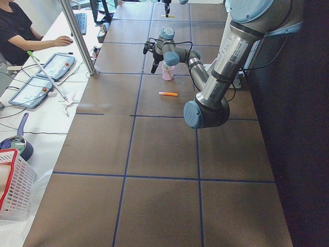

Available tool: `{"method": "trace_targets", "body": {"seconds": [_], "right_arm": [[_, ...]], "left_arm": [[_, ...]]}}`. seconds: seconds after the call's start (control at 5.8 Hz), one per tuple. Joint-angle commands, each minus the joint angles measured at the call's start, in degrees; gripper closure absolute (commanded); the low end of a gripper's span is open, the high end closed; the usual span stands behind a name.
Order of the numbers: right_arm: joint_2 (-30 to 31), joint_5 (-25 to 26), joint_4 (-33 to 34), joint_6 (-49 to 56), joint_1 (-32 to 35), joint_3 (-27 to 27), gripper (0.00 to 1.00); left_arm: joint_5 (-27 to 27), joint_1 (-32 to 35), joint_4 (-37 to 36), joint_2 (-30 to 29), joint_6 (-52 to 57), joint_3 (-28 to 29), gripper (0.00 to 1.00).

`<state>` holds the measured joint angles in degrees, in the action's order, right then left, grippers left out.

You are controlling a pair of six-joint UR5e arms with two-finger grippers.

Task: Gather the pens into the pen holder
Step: 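Carry the held yellow highlighter with the right gripper toward the pink cup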

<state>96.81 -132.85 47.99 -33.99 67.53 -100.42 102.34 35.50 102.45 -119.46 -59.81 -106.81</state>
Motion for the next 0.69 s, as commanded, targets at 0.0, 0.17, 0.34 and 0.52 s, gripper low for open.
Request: {"method": "trace_targets", "body": {"seconds": [0.0, 0.17, 0.34, 0.52], "right_arm": [[-7.8, 12.5, -5.8, -20.2, -12.8, -8.2, 1.0], [-11.5, 30.0, -5.6, -30.8, -24.4, -12.8, 1.0], [-13.4, 45.9, -3.8, -33.8, -34.3, -16.8, 1.0], [-19.0, 58.0, 1.8, -34.0, -42.0, -17.9, 1.0]], "left_arm": [[0.2, 0.4, -0.1, 3.8, 3.4, -0.5, 0.01], [0.2, 0.5, -0.1, 4.8, 4.1, -0.5, 0.01], [0.3, 0.5, -0.1, 5.5, 4.1, -0.5, 0.01], [0.2, 0.3, -0.1, 5.6, 4.1, 0.1, 0.01]]}}
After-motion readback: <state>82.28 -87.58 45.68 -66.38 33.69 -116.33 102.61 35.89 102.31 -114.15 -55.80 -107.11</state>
